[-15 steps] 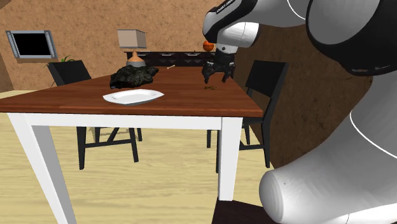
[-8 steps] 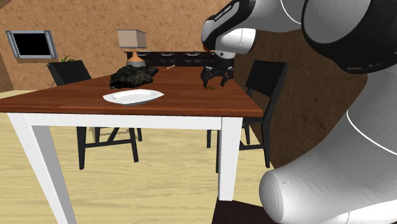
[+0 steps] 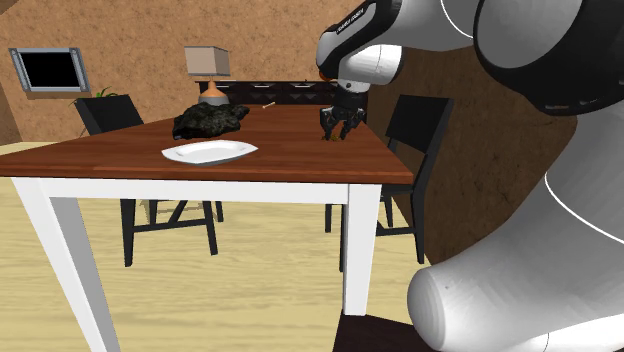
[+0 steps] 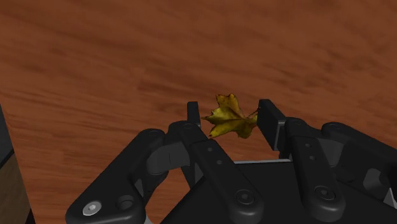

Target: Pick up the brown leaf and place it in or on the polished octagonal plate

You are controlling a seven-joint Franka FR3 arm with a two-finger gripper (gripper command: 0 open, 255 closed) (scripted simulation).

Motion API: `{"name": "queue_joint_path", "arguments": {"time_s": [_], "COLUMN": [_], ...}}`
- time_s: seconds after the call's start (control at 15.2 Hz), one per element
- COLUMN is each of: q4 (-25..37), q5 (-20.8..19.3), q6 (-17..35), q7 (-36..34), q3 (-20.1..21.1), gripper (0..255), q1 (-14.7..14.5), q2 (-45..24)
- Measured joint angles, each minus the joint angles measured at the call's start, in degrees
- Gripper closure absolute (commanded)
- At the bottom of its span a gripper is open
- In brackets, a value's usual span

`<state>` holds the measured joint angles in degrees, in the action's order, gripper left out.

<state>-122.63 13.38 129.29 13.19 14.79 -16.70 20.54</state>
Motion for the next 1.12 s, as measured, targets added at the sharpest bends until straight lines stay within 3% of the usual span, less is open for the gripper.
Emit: {"name": "queue_joint_path", "arguments": {"time_s": [0.46, 1.12], "q4": [0.36, 7.97], "q5": [-0.05, -1.07], "q6": [-0.35, -7.45], "q7": [-0.05, -1.35], "q3": [-0.02, -0.23], "gripper": [255, 255], "q1": [0.03, 0.43], "q2": [-0.02, -0.44]}}
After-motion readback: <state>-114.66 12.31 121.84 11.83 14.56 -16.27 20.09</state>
